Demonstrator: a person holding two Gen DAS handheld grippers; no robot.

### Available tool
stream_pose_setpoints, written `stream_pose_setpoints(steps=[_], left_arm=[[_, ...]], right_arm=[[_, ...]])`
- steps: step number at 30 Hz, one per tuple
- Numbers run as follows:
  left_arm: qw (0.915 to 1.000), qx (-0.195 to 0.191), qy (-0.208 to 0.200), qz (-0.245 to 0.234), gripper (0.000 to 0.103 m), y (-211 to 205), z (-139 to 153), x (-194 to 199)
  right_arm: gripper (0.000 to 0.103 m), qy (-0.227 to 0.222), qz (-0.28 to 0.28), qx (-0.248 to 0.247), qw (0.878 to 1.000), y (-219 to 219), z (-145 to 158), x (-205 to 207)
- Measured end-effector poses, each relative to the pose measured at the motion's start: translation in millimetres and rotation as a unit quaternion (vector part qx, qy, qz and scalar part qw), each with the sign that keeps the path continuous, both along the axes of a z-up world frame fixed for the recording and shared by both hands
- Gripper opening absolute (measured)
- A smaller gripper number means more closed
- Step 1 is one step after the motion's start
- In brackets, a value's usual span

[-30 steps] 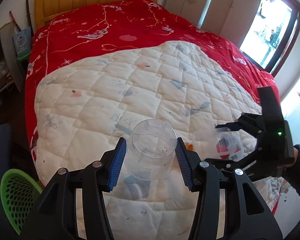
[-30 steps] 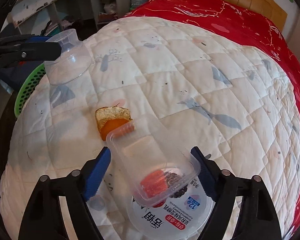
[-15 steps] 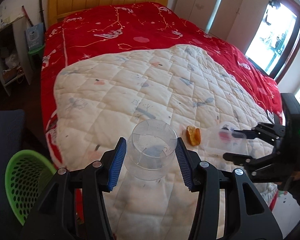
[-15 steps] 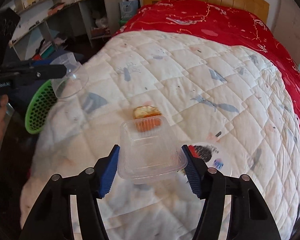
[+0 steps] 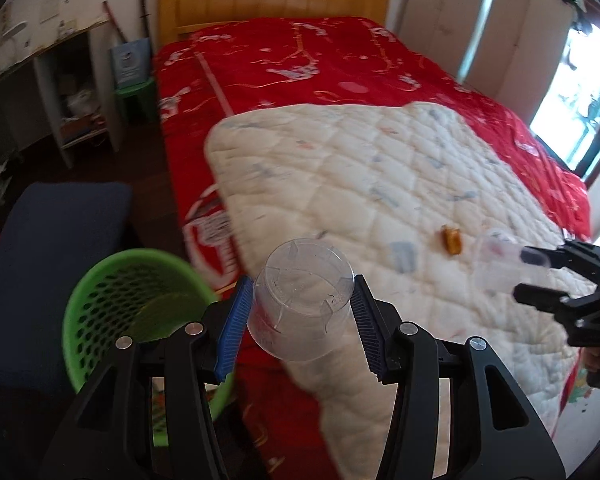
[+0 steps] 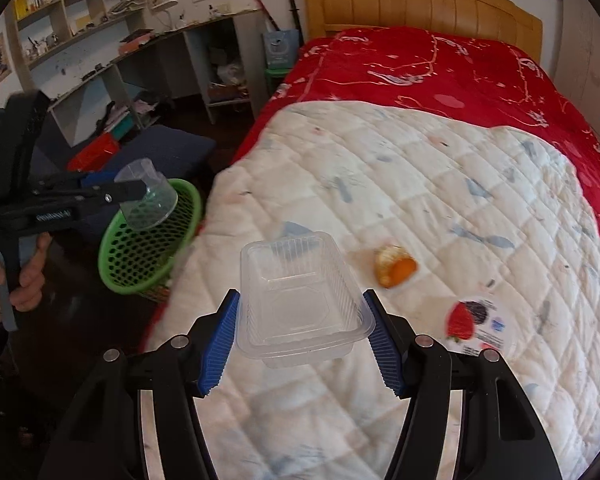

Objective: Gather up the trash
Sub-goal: 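Drop the clear cup into the basket with the left tool while the right tool lifts the clear tray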

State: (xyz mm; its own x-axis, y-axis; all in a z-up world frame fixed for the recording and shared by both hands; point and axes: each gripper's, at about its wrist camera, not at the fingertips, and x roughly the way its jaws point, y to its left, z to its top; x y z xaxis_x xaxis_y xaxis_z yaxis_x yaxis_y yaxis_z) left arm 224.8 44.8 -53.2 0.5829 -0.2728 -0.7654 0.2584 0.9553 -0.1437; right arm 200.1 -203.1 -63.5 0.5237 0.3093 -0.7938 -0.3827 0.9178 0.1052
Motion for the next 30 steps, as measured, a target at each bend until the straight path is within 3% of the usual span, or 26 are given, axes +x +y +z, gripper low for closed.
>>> stream_pose_setpoints(steps=[14,24,25,28,30], left_arm=[[0.9959,0.03,0.032,0.079,0.05,76,-34,-3],[0.9916,0.025,0.055,0.114,0.052,112,-52,3],[0.9913,0.024,0.056,0.117,0.053,114,-53,3],[0.9899,0.02,0.058,0.128,0.068,123,-54,3],[0.99,0.016,0.053,0.13,0.069,129,-54,2]], right_arm=[[0.06,0.01,0.036,0.032,0.999,75,-2,5],[0.06,0.019,0.055,0.048,0.997,114,-5,12],[0.06,0.02,0.056,0.05,0.997,117,-5,13],[0.06,0.024,0.06,0.053,0.997,126,-8,15],[0.06,0.025,0.063,0.054,0.996,131,-9,15]])
